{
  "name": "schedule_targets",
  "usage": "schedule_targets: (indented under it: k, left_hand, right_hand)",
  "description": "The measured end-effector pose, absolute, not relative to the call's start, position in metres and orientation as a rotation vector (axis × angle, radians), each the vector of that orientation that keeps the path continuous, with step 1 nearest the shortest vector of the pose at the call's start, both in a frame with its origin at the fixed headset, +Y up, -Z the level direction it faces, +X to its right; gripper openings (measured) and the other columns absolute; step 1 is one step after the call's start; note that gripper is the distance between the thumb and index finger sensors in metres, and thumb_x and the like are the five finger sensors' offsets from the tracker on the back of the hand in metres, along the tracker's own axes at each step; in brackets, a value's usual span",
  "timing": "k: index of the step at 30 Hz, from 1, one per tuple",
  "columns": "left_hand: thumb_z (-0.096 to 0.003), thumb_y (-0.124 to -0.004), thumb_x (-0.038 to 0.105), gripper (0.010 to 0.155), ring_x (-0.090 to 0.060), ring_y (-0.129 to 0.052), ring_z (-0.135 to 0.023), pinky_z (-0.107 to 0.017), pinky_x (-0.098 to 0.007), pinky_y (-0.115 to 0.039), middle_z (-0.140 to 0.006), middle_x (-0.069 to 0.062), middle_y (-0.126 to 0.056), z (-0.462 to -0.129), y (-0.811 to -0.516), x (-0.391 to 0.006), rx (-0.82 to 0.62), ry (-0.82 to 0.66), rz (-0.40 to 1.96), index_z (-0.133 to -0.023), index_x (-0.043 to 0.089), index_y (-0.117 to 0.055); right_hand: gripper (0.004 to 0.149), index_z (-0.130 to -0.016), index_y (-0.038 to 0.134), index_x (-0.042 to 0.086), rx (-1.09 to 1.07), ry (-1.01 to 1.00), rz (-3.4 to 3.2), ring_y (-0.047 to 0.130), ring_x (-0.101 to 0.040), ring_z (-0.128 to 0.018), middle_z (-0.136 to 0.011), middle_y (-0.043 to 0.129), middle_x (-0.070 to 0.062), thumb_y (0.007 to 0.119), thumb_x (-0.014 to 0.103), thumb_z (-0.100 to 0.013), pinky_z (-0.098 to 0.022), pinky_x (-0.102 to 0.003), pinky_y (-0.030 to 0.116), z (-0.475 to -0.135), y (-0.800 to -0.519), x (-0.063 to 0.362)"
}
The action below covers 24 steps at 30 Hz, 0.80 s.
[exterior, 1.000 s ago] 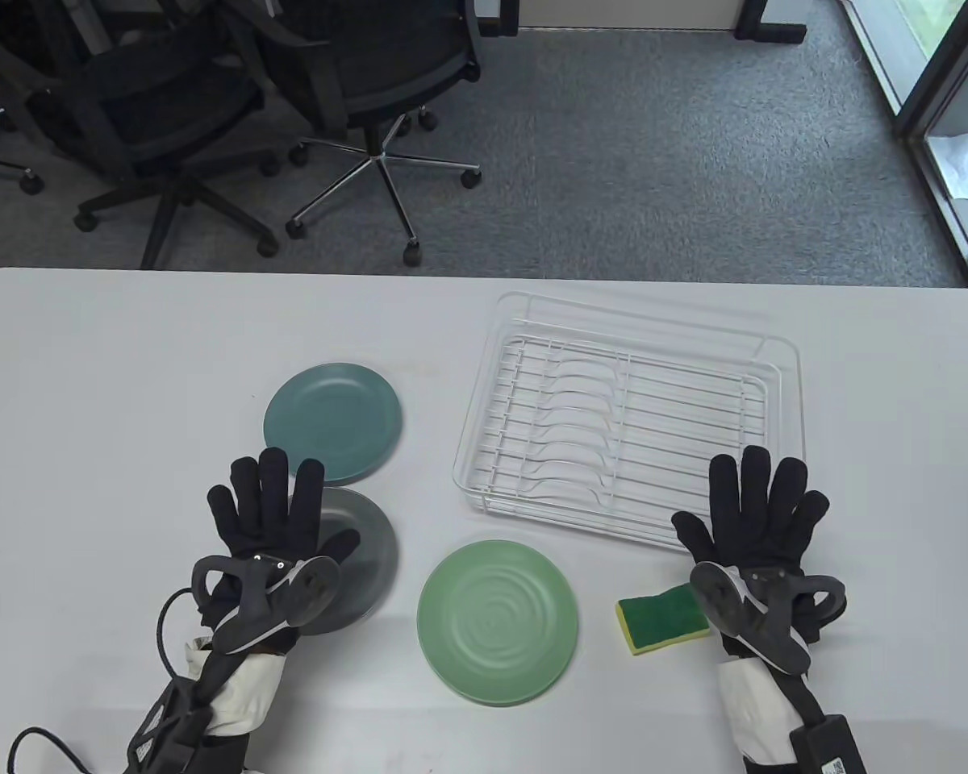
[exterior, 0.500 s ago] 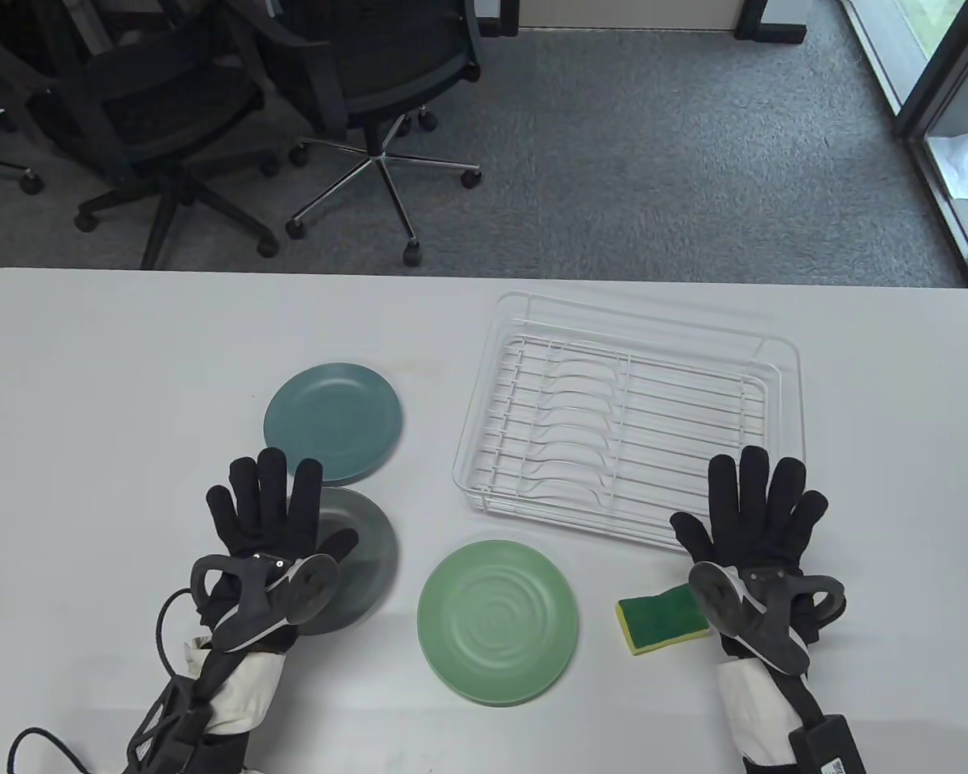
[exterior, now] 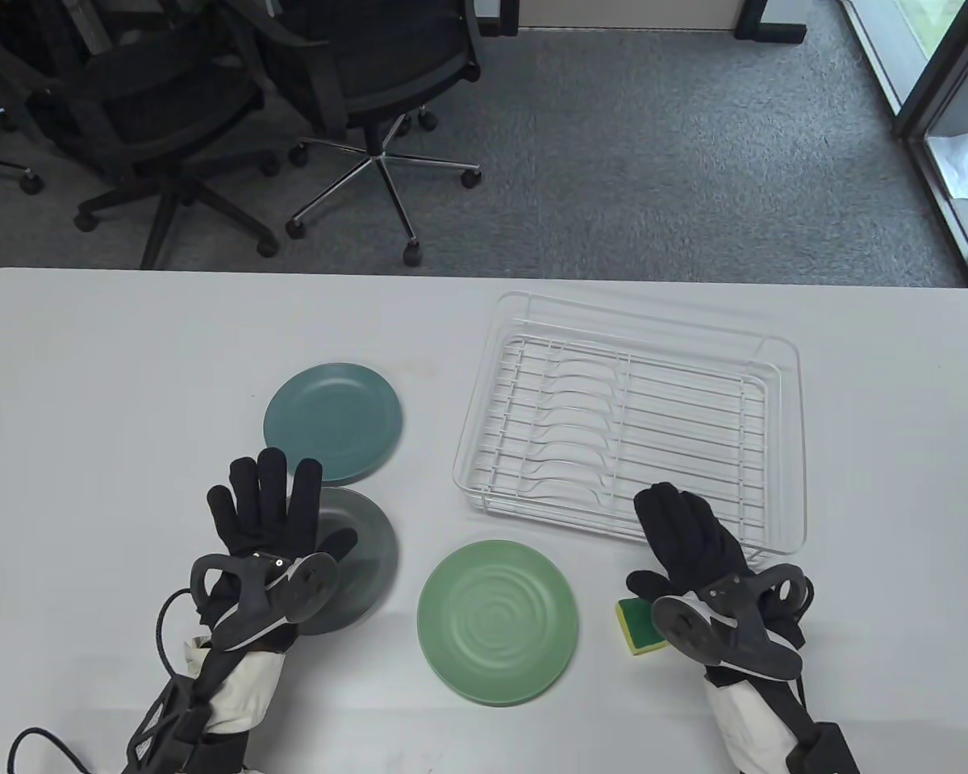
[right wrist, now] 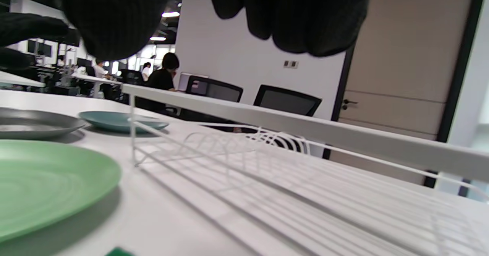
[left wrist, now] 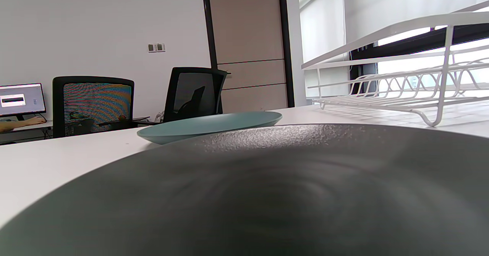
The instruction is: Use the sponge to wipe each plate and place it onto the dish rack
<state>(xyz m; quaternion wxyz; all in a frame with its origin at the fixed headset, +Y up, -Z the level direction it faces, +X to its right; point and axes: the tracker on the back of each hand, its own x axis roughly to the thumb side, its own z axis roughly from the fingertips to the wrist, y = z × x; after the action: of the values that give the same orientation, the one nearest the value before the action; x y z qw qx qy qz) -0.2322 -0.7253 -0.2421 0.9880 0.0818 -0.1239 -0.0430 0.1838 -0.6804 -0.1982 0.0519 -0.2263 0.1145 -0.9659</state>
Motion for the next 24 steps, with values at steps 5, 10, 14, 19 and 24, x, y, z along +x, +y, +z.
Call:
schedule_targets:
  k: [5, 10, 14, 19, 24]
  left_hand:
    - [-0.0565, -0.05, 0.06, 0.094, -0.064, 0.0, -0.097, -0.064, -0.081, -0.016, -0.114, -0.04, 0.0, -0.242, -0.725, -0.233, 0.168, -0.246, -0.079, -0.114, 0.007, 0.002]
    - [-0.0566, -0.05, 0.06, 0.093, -0.064, 0.0, -0.097, -0.064, -0.081, -0.016, -0.114, -0.04, 0.0, -0.243, -0.725, -0.234, 0.171, -0.245, -0.077, -0.114, 0.007, 0.002]
    - [-0.0565, -0.05, 0.06, 0.093, -0.064, 0.0, -0.097, -0.065, -0.081, -0.016, -0.115, -0.039, -0.001, -0.243, -0.725, -0.236, 0.17, -0.239, -0.07, -0.114, 0.007, 0.002]
    - [-0.0564, -0.05, 0.06, 0.093, -0.064, -0.001, -0.097, -0.065, -0.081, -0.017, -0.115, -0.04, -0.001, -0.244, -0.726, -0.238, 0.162, -0.229, -0.066, -0.114, 0.007, 0.001]
    - [-0.0565, -0.05, 0.06, 0.093, -0.064, -0.001, -0.098, -0.065, -0.081, -0.017, -0.115, -0.04, -0.001, -0.244, -0.727, -0.238, 0.155, -0.227, -0.062, -0.114, 0.007, 0.001]
  right_hand:
    - [0.075, -0.11, 0.053, 0.012, -0.759, 0.045, -2.908, 0.077, -0.035, -0.09, -0.106, 0.069, -0.018, 0.081, 0.04, -0.047, -0.064, -0.043, 0.078, -0.198, -0.691, 0.173]
    - [0.079, -0.112, 0.049, 0.009, -0.747, -0.25, -2.839, 0.069, -0.042, -0.096, -0.111, 0.06, -0.024, 0.081, 0.04, -0.047, -0.066, -0.047, 0.075, -0.206, -0.71, 0.168]
    - [0.086, -0.115, 0.042, 0.006, -0.726, -0.468, -2.798, 0.061, -0.047, -0.099, -0.115, 0.051, -0.028, 0.08, 0.043, -0.046, -0.068, -0.053, 0.07, -0.212, -0.725, 0.17]
    - [0.097, -0.115, 0.03, 0.0, -0.689, -0.721, -2.678, 0.049, -0.054, -0.1, -0.115, 0.038, -0.033, 0.081, 0.044, -0.045, -0.071, -0.06, 0.059, -0.217, -0.748, 0.167]
    - [0.1, -0.113, 0.022, -0.004, -0.623, -0.736, -2.507, 0.045, -0.056, -0.098, -0.112, 0.032, -0.037, 0.08, 0.043, -0.046, -0.072, -0.062, 0.054, -0.22, -0.764, 0.16]
